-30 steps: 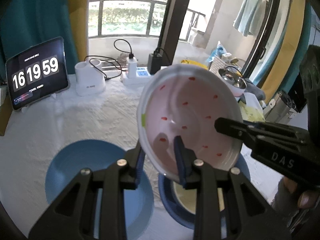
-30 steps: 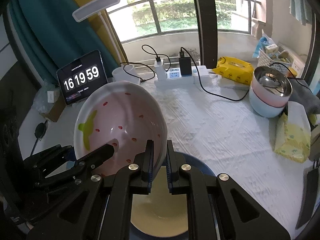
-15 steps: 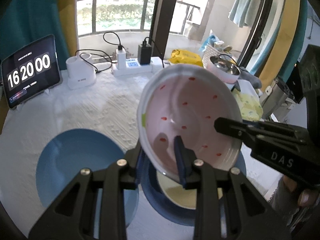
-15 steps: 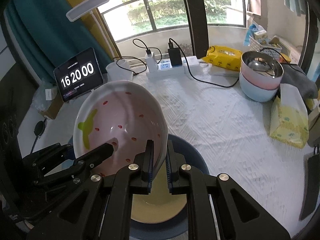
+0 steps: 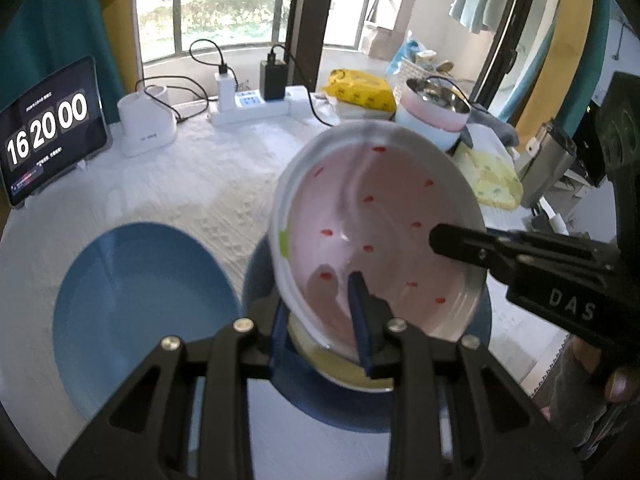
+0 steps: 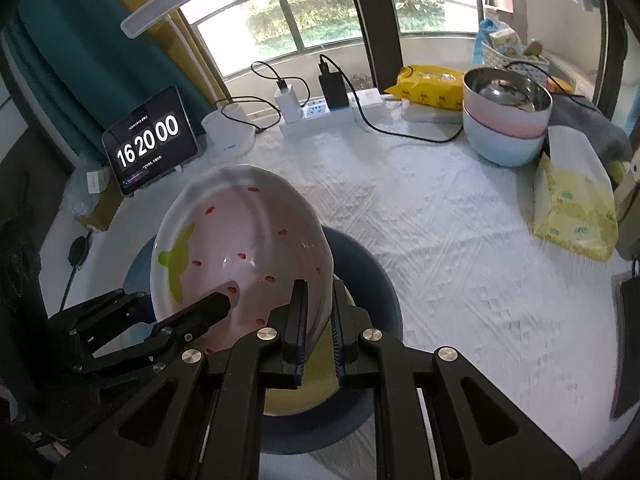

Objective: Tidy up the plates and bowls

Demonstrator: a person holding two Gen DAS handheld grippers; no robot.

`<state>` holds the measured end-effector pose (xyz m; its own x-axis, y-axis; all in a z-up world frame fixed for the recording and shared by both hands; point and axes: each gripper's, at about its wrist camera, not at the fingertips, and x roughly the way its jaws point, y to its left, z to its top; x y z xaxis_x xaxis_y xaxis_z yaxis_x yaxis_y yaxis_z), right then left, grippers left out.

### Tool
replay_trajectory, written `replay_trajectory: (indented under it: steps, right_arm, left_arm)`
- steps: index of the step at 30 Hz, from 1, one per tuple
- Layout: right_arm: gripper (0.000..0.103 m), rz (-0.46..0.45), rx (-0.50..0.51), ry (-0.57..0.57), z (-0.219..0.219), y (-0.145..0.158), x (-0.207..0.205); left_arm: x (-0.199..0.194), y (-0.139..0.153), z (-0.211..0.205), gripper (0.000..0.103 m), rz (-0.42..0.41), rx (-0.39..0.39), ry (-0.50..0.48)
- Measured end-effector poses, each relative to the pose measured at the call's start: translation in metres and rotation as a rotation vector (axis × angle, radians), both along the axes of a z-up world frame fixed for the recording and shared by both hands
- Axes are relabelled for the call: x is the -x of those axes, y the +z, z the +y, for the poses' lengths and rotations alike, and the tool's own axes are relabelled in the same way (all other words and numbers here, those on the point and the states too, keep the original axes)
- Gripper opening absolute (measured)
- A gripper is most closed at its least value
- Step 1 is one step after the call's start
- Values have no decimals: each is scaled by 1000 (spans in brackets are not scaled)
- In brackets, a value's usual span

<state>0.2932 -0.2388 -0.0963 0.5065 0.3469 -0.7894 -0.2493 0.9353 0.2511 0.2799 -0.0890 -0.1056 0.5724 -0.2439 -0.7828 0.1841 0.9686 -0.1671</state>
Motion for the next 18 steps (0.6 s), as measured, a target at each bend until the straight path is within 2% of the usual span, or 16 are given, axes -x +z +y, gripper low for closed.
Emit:
replay_trajectory:
  steps: [18]
  right_arm:
    - [12, 46, -3, -28, -11, -20, 11]
  left_arm:
    - [10, -13, -14, 32, 4, -63, -25]
